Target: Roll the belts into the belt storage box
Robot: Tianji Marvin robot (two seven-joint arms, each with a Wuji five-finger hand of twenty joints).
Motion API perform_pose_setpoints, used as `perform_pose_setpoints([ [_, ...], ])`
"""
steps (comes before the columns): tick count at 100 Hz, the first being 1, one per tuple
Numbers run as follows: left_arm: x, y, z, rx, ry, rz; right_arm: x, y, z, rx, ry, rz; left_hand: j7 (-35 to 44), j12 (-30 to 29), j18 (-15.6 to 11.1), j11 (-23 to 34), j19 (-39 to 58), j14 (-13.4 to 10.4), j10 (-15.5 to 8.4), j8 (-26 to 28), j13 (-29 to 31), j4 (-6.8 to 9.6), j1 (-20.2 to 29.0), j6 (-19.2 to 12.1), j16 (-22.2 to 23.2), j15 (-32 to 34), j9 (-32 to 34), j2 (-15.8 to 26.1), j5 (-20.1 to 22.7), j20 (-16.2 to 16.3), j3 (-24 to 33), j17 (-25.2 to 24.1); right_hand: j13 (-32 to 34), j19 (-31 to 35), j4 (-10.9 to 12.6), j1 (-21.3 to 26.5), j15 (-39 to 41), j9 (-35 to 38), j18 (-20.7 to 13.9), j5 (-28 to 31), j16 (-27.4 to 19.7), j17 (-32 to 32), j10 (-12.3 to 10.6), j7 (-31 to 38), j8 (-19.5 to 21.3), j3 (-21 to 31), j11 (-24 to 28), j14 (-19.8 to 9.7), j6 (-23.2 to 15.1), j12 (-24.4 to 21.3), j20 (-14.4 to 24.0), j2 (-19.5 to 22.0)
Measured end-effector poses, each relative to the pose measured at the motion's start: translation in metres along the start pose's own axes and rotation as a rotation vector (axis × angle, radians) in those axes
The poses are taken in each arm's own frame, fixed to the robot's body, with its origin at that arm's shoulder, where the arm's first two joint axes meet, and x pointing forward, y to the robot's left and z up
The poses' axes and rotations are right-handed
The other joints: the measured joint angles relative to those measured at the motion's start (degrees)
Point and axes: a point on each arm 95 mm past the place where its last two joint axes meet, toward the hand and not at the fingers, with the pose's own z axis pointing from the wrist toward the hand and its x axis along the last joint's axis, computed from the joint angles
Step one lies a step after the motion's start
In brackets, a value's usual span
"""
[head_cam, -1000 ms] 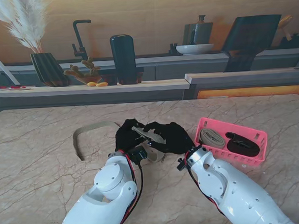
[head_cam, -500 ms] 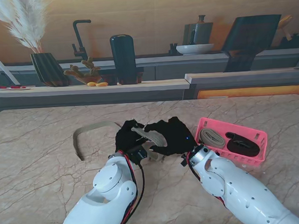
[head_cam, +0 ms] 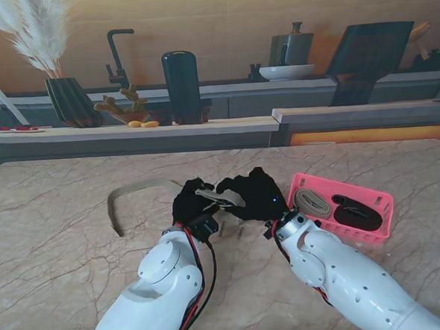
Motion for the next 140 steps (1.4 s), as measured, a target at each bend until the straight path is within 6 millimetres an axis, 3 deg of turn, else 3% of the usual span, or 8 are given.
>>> perform_pose_setpoints([
  [39,-0.006,0.001,-0.001,-0.009,0.018,0.076,-0.003,0.009,0.003,-0.032,-0.025,-0.015,-1.12,-1.22,-1.31,-1.22,0.01,0.05,-1.81,-4.13,0.01,0.00,0.00,-1.15,-0.78,-0.48,-1.14,-0.07,-1.30,-0.02,-2.97,0.00,3.06,0.45,-1.88,3.71,-2.71,5.15,-0.02,7.13,-1.80,1.94,-0.77,0.03,-0.68,-1.51,-2.18,-0.30,0.24,-2.20,-1.30,2.24],
  [51,-0.008,0.001,0.001,-0.017,0.042,0.151,-0.005,0.016,0.004,-0.044,-0.047,-0.008,-5.41,-1.36,-2.84,-7.39,-0.91,0.06,-2.01,-10.58,0.01,0.00,-1.03,-1.39,-1.02,-2.62,-1.02,-0.08,-2.84,4.51,-5.05,-0.26,3.06,0.45,-1.89,4.23,-3.47,5.21,-0.03,7.94,-1.92,1.94,-0.77,0.02,-0.28,-0.48,-2.86,-0.30,0.80,-2.41,-1.39,2.17],
  [69,-0.011,0.000,0.007,-0.031,0.060,0.227,-0.005,0.024,0.006,-0.053,-0.070,0.011,-10.97,0.15,-3.00,-18.28,-2.21,0.06,0.71,-21.30,-2.34,0.00,-6.39,-1.64,-1.53,-3.42,-1.07,-1.62,-7.59,6.14,-5.78,-1.28,3.06,0.45,-1.88,4.24,-4.16,5.86,-0.03,8.00,-1.93,1.94,-0.77,-0.27,-0.05,0.90,-2.92,-0.31,2.08,-2.88,-1.98,2.15],
  [85,-0.014,-0.002,0.010,-0.050,0.092,0.328,-0.006,0.028,0.009,-0.038,-0.087,0.019,-14.44,-1.22,-3.00,-20.78,-2.26,-0.08,1.51,-24.15,-3.72,0.13,-10.44,-1.86,-2.72,-3.46,-2.81,-2.11,-10.68,6.16,-4.94,-1.76,3.06,0.45,-1.86,4.24,-4.21,5.91,-0.04,8.07,-1.93,1.94,-0.77,-0.34,0.44,1.12,-2.95,-0.31,2.22,-2.92,-2.00,2.07],
  [94,-0.015,-0.002,0.011,-0.072,0.110,0.395,-0.007,0.030,0.010,-0.026,-0.094,0.029,-18.25,-5.62,-2.91,-19.91,-2.42,-0.10,2.80,-25.50,-5.71,2.05,-13.48,-1.63,-5.76,-3.27,-5.72,-2.11,-13.61,6.22,-4.81,-2.24,3.06,0.45,-1.86,4.24,-4.31,6.54,-0.04,8.62,-1.93,1.94,-0.77,-0.52,0.91,2.08,-3.61,-0.31,2.97,-2.97,-2.03,1.57],
  [109,-0.017,-0.004,0.015,-0.106,0.205,0.678,-0.006,0.032,0.013,-0.014,-0.087,0.027,-25.52,-13.21,-2.36,-17.45,-2.96,-0.10,3.59,-27.68,-6.70,4.24,-19.58,4.21,-10.77,-3.38,-9.87,-2.11,-15.43,6.71,-5.68,-2.25,3.67,0.45,-1.86,4.24,-5.20,7.70,-0.04,9.33,-1.93,1.94,-0.77,-1.28,1.57,2.86,-3.77,-0.22,3.63,-3.10,-2.04,1.04],
  [123,-0.018,-0.008,0.016,-0.144,0.215,0.736,-0.005,0.033,0.016,0.000,-0.075,0.023,-31.16,-21.34,-1.23,-16.41,-4.04,0.01,4.31,-28.29,-8.85,6.23,-22.50,6.11,-12.87,-5.62,-12.66,-2.08,-17.66,6.71,-5.69,-2.33,3.67,0.45,-1.94,4.24,-5.20,8.27,0.01,10.46,-1.93,1.94,-0.77,-2.16,1.59,3.31,-3.78,-0.09,3.64,-3.11,-2.05,0.55],
  [140,-0.015,-0.014,0.015,-0.169,0.314,0.967,-0.007,0.035,0.021,0.017,-0.067,0.017,-34.38,-23.19,0.15,-16.44,-4.55,0.93,5.59,-29.53,-9.38,6.33,-25.85,9.61,-13.65,-6.70,-13.10,-3.33,-19.68,6.71,-8.73,-2.83,3.67,0.45,-3.14,4.24,-5.20,8.28,0.60,10.74,-1.93,1.94,-0.56,-2.29,2.26,4.11,-3.78,0.23,4.81,-3.11,-2.05,0.54],
])
